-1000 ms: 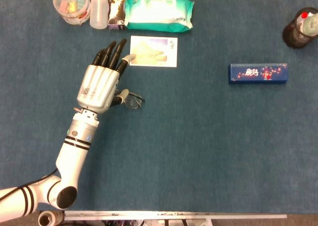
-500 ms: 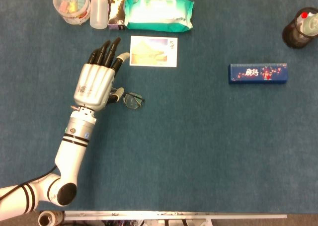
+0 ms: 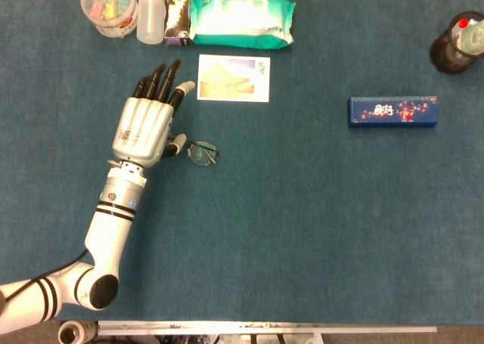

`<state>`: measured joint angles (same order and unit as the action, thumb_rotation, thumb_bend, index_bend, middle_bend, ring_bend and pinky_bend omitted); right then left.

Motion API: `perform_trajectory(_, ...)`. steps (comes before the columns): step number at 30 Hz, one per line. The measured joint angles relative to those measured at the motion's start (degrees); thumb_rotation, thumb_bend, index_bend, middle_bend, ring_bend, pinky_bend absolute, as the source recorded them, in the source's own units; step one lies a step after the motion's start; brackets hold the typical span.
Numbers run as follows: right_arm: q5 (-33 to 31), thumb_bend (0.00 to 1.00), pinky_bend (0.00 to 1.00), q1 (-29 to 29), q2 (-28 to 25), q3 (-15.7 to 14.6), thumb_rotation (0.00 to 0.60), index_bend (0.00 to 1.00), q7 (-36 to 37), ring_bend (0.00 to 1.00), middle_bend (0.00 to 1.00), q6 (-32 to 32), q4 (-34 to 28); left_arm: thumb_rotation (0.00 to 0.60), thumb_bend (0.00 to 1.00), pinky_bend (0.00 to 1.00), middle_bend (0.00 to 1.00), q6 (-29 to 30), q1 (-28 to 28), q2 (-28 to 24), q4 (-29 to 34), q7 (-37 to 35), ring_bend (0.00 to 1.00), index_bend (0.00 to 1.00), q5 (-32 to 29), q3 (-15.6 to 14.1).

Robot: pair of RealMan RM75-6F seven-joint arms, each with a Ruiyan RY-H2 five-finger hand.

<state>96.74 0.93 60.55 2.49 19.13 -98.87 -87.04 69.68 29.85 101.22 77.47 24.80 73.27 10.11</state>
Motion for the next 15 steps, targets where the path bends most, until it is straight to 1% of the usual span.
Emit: perform_trajectory(15,-0.05,0.24,0.22,-0.1,-0.07,0.05,0.6,0.28,0.25,0.23,0.35,-0.18,0.09,0.6,0.2,0.14,0.0,-1.38,0.38,1.68,-3.27,-0.82,0.0,0.19,-1.32,-0.44)
